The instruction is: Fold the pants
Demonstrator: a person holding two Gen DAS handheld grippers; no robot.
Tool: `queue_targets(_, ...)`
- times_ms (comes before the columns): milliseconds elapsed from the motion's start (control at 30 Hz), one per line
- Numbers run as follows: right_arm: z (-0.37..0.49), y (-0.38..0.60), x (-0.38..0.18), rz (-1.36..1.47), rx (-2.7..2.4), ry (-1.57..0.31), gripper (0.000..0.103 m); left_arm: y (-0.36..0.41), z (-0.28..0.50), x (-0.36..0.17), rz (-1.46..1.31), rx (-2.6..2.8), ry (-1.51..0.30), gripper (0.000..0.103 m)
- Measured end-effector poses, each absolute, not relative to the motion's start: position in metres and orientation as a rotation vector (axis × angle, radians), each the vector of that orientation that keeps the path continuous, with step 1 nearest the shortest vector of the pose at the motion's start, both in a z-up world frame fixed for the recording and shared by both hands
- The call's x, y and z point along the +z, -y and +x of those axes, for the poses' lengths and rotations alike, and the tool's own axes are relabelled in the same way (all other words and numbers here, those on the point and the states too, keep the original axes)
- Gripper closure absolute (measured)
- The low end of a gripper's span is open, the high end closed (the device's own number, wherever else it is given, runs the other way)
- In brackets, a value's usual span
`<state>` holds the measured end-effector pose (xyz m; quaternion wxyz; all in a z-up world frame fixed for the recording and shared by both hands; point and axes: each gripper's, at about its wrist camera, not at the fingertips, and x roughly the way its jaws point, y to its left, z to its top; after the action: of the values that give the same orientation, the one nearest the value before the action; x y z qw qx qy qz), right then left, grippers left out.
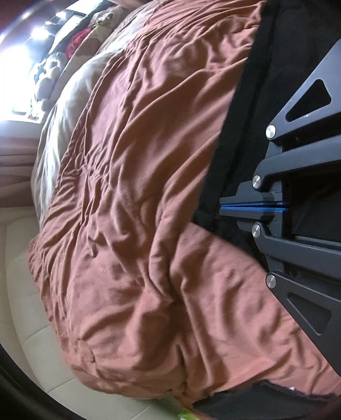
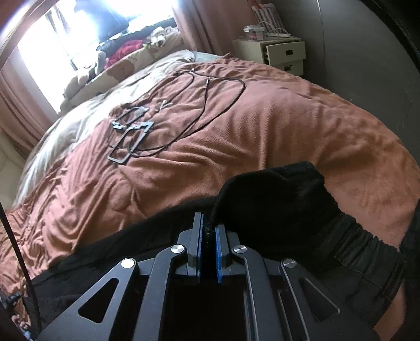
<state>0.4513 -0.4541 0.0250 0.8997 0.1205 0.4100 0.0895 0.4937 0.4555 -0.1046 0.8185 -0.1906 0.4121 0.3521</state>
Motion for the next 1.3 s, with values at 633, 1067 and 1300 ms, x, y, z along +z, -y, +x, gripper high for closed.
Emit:
queue_targets(633,0.459,0.45,0.01,0.217,0.189,-0.886,0.098,-0.455,0.514,-0.139,-0.643,0.696,-1.084,0.047)
queue_targets(1067,0.447,0.456,0.019,0.205,0.223,-0.863,0.099,-0.447,0.502,-0.118,-0.665,0.791,-1.097,0.1)
queue_targets(1300,0.45,0.454,0.033,0.224,0.22,-0.845,0.099,-0.454,0.508,-0.093,-0.661,0.794,-1.023,0.101)
